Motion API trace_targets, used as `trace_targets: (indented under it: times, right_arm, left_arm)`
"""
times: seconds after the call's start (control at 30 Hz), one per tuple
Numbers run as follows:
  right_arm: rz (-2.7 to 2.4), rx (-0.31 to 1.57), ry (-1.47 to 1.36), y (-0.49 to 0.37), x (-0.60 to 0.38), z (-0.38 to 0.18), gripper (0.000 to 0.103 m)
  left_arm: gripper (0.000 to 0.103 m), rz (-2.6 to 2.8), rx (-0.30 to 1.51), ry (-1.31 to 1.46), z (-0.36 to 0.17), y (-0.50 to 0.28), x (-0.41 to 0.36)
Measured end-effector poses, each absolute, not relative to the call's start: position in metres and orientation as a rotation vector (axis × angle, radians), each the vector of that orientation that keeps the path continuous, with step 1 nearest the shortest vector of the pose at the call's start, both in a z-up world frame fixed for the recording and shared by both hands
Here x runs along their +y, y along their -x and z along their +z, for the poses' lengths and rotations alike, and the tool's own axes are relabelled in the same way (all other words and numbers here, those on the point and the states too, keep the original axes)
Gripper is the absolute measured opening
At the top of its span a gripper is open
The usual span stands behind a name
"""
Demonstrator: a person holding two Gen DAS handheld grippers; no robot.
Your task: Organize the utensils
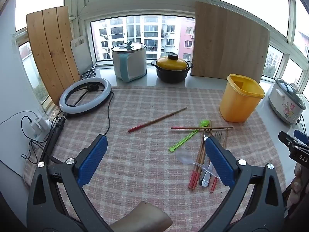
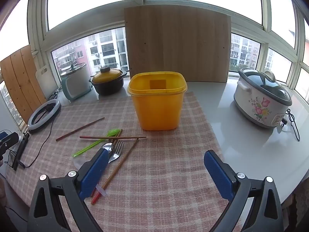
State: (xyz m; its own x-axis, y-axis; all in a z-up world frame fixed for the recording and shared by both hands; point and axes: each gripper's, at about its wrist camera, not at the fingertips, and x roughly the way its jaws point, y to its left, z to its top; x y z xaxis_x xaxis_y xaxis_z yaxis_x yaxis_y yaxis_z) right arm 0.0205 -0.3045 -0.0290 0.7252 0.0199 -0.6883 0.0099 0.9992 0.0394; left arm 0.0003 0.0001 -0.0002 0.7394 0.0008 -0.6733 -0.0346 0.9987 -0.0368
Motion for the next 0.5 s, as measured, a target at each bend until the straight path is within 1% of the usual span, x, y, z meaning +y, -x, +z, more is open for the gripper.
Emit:
trace_targets:
  times: [0.5]
  right_arm:
    - [0.015, 0.764, -0.061, -0.0214, -0.3053, -0.0295, 0.100]
  left_arm:
    - [0.102, 0.029, 0.735, 0.031, -0.0002, -0.0003, -0.0014]
